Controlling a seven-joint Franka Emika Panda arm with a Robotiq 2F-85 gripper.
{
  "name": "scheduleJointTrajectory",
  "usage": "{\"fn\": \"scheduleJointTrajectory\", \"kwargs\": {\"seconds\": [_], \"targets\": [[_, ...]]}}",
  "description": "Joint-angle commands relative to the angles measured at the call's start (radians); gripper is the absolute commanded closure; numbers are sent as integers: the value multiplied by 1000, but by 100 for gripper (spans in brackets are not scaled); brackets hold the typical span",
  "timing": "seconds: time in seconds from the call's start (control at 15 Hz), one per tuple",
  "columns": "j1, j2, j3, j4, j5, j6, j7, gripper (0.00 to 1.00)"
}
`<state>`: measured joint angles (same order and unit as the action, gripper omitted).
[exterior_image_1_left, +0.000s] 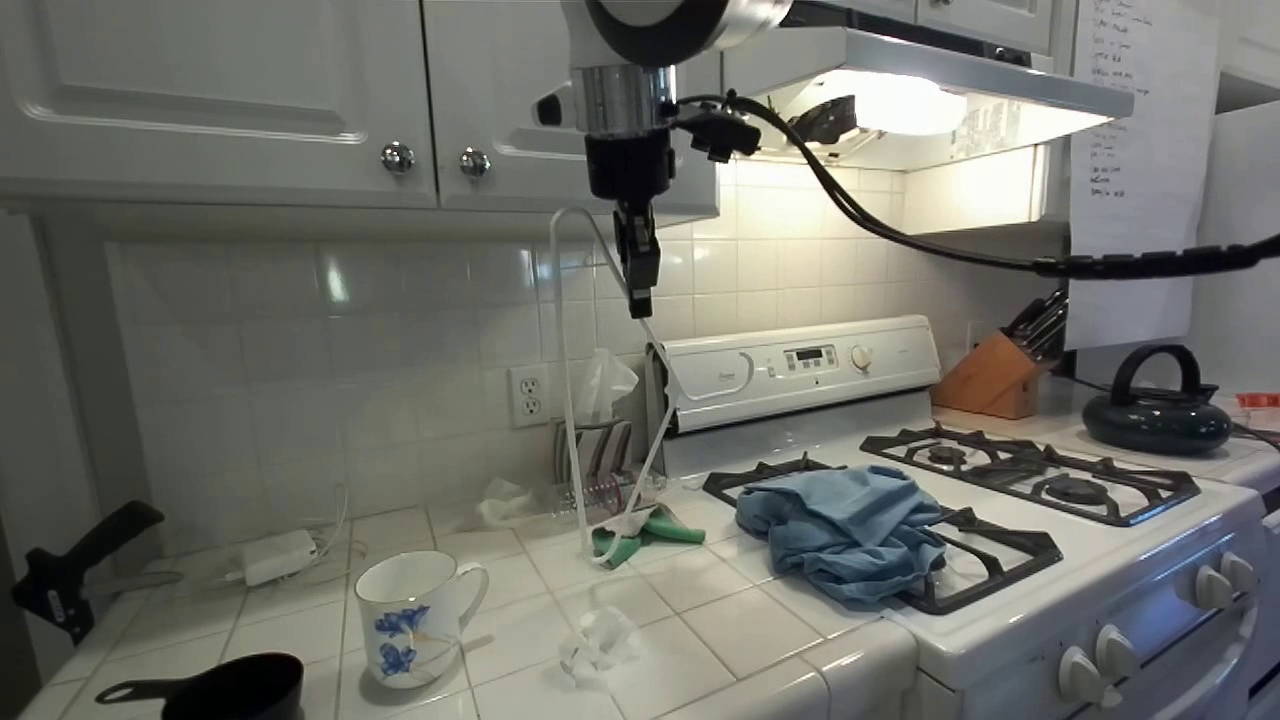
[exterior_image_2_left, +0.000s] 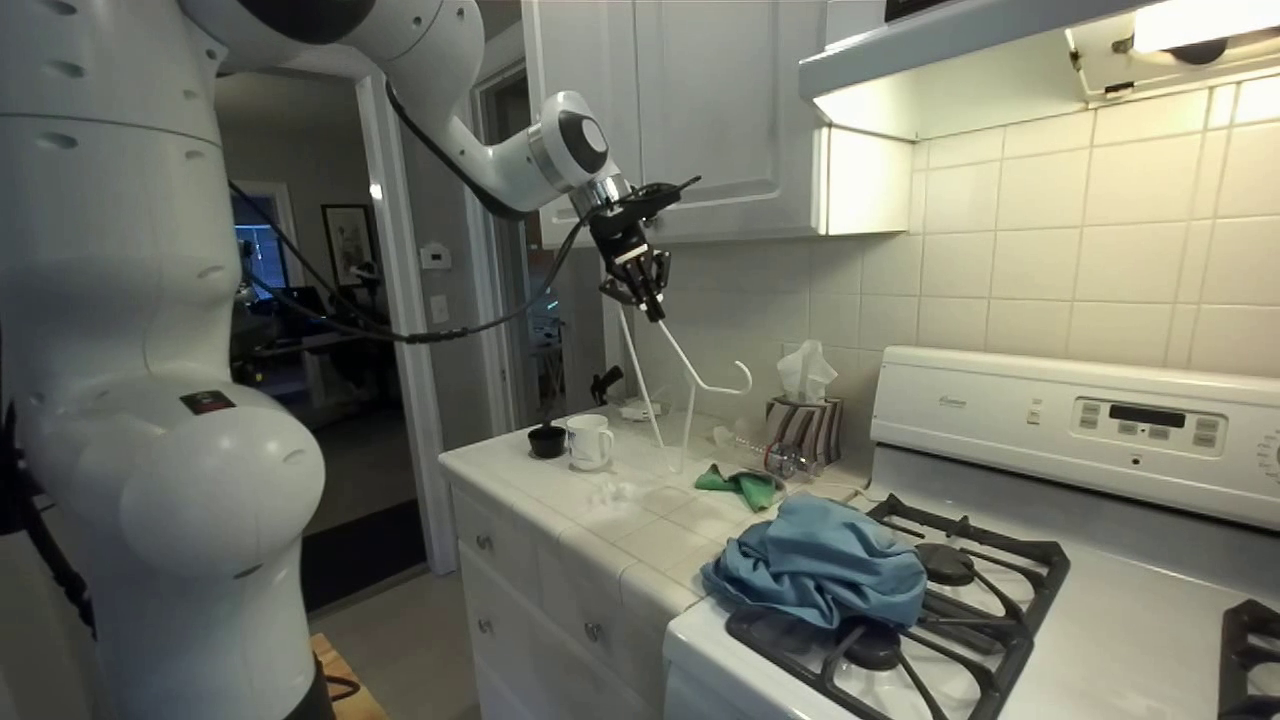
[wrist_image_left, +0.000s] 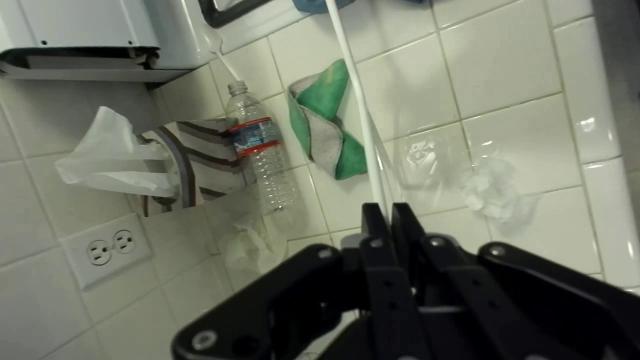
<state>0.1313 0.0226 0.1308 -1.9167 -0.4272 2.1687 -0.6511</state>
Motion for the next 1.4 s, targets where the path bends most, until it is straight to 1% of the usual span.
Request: {"fn": "scheduleJointTrajectory", "kwargs": {"seconds": [0.0,0.13,0.27,0.4,0.53,0.67,0.87,1.0,1.13,1.2,1.27,1.33], "targets": [[-2,-57,-3,-64,-55,56,3,98],[5,-46,4,-32,-75,14,-44,98],[17,-26,16,16,-88,-66,-114,98],[33,4,36,77,-160,-183,-123,98],[58,33,60,131,-259,-290,-91,98],[88,68,86,168,-370,-365,-57,98],[137,132,119,213,-518,-466,-64,98],[166,176,129,213,-629,-487,-51,98],[190,203,132,190,-754,-463,6,98],[166,163,134,174,-654,-451,-34,98],[171,178,136,173,-668,-451,-21,90],[171,183,137,173,-667,-451,-21,90]]}}
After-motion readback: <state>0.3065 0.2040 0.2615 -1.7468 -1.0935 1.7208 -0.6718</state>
